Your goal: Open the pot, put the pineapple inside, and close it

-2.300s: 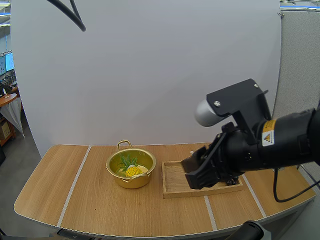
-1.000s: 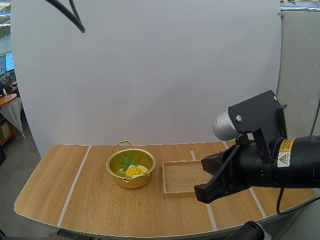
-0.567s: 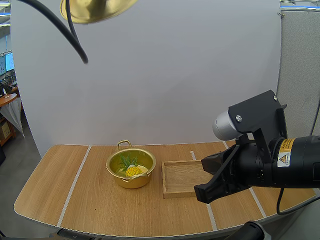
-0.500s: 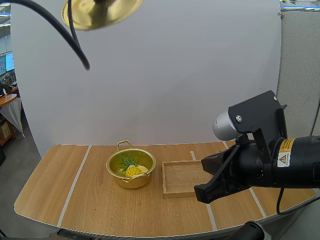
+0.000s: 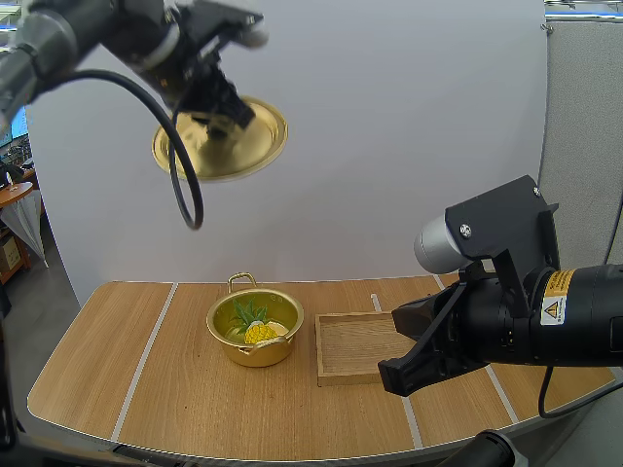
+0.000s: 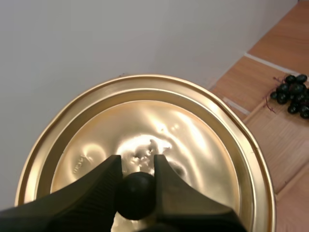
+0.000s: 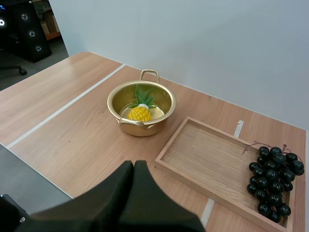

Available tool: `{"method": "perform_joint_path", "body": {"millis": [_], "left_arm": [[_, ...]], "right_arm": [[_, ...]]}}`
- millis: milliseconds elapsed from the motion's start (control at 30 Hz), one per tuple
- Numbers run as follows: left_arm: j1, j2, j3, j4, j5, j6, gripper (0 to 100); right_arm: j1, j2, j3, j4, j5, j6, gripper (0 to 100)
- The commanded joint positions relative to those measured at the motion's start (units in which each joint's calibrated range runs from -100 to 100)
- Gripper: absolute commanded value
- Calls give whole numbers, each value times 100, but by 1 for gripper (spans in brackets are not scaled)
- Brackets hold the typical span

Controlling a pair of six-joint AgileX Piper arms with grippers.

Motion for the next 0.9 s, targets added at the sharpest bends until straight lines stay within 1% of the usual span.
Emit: {"method": "perform_joint_path", "body": {"millis": [0,233,333,467,567,733,867], "left_arm": [[-17,219,594,-413,0,421,0],[-17,445,1736,-455,0,859,0],[-17,569,2141,-464,-436,987,0],[-17,787,2605,-464,-1354,987,0],[-17,1000,2809,-464,-1831,1045,0],[-17,1387,2943,-480,-2255,1127,0],[-17,1741,2943,-707,-2497,1344,0]], "right_arm": [[-21,-55,12,-36,0,9,0],[-21,-55,12,-36,0,9,0],[-21,-55,12,-36,0,9,0],[-21,-55,12,-36,0,9,0],[-21,-55,12,-36,0,9,0],[-21,-55,12,-36,0,9,0],[-21,-55,12,-36,0,9,0]]}}
